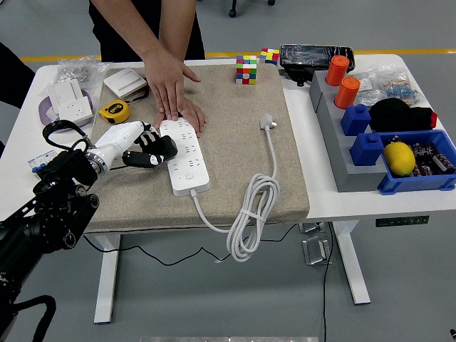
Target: Pick up the plug,place it near the board,insert it into the board,press the button
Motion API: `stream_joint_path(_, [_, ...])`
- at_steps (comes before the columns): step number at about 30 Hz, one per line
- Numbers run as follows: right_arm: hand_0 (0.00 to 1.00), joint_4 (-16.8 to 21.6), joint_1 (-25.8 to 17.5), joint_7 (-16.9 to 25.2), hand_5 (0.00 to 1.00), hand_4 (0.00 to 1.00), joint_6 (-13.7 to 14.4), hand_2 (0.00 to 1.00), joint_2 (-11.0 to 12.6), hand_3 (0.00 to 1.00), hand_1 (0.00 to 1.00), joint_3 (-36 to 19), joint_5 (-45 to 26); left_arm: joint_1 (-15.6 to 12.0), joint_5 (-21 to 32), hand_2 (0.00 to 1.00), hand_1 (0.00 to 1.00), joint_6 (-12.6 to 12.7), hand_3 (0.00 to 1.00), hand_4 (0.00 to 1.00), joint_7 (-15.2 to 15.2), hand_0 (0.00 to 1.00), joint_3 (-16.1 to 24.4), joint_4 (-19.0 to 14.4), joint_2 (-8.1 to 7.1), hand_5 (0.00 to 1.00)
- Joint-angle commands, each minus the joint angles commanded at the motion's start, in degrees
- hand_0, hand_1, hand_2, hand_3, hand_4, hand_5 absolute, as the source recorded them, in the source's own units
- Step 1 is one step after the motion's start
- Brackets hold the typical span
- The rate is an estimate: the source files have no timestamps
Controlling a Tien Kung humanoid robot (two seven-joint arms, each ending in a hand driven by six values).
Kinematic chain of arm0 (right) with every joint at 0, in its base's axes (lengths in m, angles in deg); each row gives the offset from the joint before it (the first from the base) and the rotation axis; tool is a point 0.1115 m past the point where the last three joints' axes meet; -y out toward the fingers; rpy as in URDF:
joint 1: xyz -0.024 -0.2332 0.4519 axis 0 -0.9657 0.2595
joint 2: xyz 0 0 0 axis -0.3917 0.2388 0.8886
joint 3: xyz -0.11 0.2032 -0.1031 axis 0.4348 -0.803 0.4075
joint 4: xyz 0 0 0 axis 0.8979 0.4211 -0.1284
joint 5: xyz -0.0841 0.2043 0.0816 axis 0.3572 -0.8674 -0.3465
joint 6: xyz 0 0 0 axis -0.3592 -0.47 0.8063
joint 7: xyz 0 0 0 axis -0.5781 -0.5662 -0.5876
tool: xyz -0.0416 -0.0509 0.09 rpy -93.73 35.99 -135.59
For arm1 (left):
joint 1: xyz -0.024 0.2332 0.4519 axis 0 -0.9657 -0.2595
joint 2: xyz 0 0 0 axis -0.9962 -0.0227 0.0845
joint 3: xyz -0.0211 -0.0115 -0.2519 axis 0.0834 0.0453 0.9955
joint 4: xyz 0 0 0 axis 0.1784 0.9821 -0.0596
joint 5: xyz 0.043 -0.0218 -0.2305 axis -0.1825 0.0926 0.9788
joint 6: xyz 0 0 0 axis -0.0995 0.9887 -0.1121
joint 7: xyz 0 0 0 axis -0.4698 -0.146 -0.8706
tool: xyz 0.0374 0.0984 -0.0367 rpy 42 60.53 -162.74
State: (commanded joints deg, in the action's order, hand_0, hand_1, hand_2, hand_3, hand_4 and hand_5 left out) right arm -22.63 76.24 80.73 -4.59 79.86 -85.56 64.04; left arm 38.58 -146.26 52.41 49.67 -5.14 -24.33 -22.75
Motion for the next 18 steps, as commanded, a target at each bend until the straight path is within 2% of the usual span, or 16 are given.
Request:
stream_joint_path(5, [0.845, -0.03, -0.21, -0.03, 0.991, 0.998, -0.01, 0.756, -0.07, 0.789, 0.771, -0.06, -0.03, -1.11, 0.00, 0.411, 0.493, -0.25, 0.401, 0.533, 0.32, 0.507, 1.44, -3.29, -0.69, 0.039])
stream_joint_path(15, [0.845, -0.08, -0.29, -0.04, 0.998, 0.998, -0.01, 0.755, -0.12, 0.788, 0.771, -0.58, 0.03, -4.19, 0.00, 0.405, 0.493, -3.21, 0.394, 0.520, 1.45, 0.507, 4.47, -14.18, -3.73, 0.043])
stream_joint_path(18, [0.845, -0.09, -0.31, -0.05, 0.998, 0.998, -0.02, 0.755, -0.13, 0.788, 0.771, -0.70, 0.04, -5.10, 0.00, 0.405, 0.493, -3.25, 0.394, 0.520, 1.49, 0.507, 5.25, -16.65, -4.43, 0.043])
